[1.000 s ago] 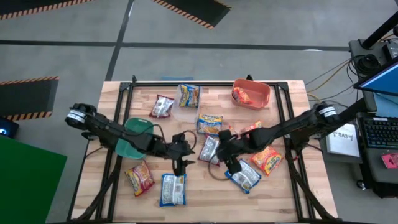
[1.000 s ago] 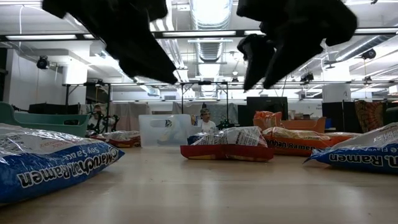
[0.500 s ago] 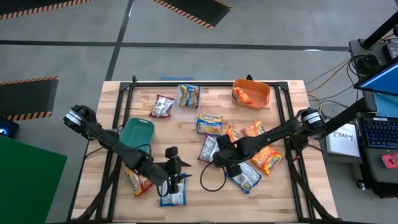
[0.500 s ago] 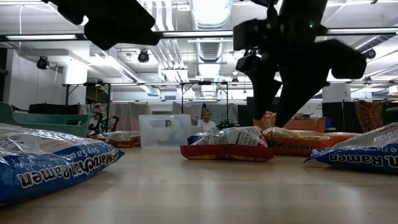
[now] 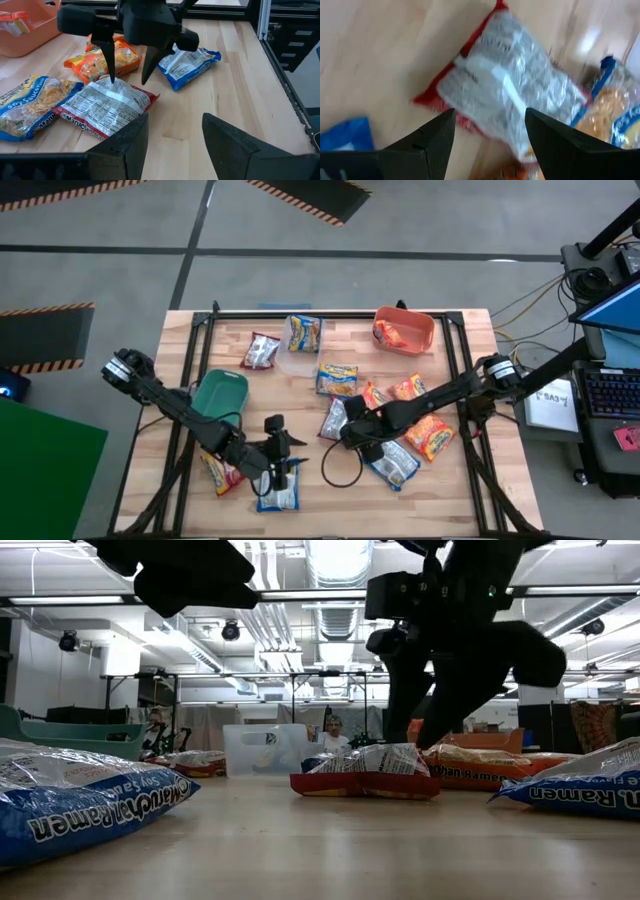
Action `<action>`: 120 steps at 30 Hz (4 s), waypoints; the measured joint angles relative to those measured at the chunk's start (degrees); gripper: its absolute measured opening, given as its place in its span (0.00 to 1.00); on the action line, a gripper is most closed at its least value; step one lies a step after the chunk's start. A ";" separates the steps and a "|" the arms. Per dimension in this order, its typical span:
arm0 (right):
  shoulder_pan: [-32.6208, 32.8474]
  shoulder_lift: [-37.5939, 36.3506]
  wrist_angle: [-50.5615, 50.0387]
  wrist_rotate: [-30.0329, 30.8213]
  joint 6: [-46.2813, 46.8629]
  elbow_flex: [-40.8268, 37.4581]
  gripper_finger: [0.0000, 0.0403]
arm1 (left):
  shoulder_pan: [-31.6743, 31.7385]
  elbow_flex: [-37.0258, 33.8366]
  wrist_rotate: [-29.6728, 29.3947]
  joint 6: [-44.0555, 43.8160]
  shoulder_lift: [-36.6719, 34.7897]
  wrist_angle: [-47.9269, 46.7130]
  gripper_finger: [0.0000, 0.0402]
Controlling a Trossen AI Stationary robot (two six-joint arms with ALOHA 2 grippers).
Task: Sort Maruchan noodles
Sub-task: Put the red noodle pack into the blue bin
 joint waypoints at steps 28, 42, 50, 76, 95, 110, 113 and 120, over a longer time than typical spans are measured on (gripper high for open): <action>-5.25 -1.88 23.86 -8.69 5.04 -12.07 0.03 | 2.86 0.00 -7.46 15.17 -0.96 10.23 0.42; -21.18 -11.31 30.52 -36.09 26.31 -14.92 0.02 | 5.43 -0.02 -8.49 23.80 -0.57 10.49 0.60; -26.08 -10.45 51.45 -49.93 40.82 -21.26 0.02 | 10.78 -0.94 -6.09 27.08 1.35 10.34 0.64; -26.52 -10.29 54.09 -50.89 41.70 -22.37 0.02 | 21.13 -1.40 12.43 25.75 6.03 14.02 0.63; -26.50 -10.29 55.16 -49.20 43.23 -22.37 0.05 | 21.24 -1.40 12.12 23.78 6.03 13.61 0.15; -31.86 -13.21 54.96 -53.28 46.58 -22.28 0.48 | 21.02 -1.38 12.80 23.86 4.80 12.03 0.01; -33.52 -15.52 54.82 -53.98 46.08 -22.28 0.50 | 20.74 -1.38 12.80 23.43 2.54 9.87 0.01; -36.35 -23.75 51.36 -53.30 38.18 -22.28 0.51 | 20.26 -0.37 12.72 18.51 -7.04 -1.84 0.00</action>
